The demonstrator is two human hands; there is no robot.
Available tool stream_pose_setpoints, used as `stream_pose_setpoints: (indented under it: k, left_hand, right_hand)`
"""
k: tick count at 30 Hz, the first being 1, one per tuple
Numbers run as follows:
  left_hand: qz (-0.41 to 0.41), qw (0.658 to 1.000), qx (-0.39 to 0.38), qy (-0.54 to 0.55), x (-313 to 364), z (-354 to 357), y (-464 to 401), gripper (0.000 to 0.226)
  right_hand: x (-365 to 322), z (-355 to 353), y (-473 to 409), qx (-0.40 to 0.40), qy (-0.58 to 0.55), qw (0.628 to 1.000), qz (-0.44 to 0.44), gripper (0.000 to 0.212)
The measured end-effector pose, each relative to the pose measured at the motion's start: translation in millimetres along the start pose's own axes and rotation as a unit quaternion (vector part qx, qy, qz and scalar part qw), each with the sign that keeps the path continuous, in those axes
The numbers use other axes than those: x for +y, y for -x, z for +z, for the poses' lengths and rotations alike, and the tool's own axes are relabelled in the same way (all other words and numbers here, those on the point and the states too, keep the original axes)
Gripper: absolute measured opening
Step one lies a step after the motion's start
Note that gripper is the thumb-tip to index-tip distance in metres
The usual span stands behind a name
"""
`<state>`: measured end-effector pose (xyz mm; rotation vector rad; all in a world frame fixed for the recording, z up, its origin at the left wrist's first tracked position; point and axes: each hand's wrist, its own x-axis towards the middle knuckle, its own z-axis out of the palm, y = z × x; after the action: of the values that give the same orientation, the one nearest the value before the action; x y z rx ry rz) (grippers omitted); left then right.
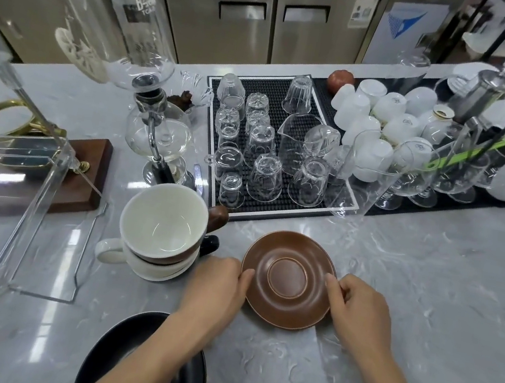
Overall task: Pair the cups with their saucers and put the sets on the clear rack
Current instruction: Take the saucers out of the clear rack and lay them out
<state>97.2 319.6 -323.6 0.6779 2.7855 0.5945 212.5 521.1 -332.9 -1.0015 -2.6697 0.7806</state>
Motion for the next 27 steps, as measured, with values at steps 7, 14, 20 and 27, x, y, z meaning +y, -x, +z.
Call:
stream_pose_setpoints:
  k: [7, 14, 20, 27]
  left_hand:
    - [0.000, 1.000, 0.000, 0.010, -0.9, -2.4, 0.1, 0.056]
    - [-0.001, 1.000, 0.014, 0.019, 2.4, -6.1, 6.6, 0.056]
    - [0.028, 0.995, 0.065, 0.070, 5.5, -18.3, 31.7, 0.056]
    - [0.008, 0.980, 0.120, 0.159, -11.0, -38.5, 69.4, 0.055]
  right_hand:
    - [0.9, 0.8, 0.8, 0.004, -0.007, 1.000, -0.014, 0.048]
    - [2.4, -4.8, 2.9, 0.022, -0.039, 0.999, -0.012, 0.058]
    - [-6.0, -16.1, 21.4, 0.038, -0.062, 0.997, -0.027, 0.055]
    - [-42.2, -17.1, 57.5, 0.000, -0.076, 0.992, -0.100, 0.053]
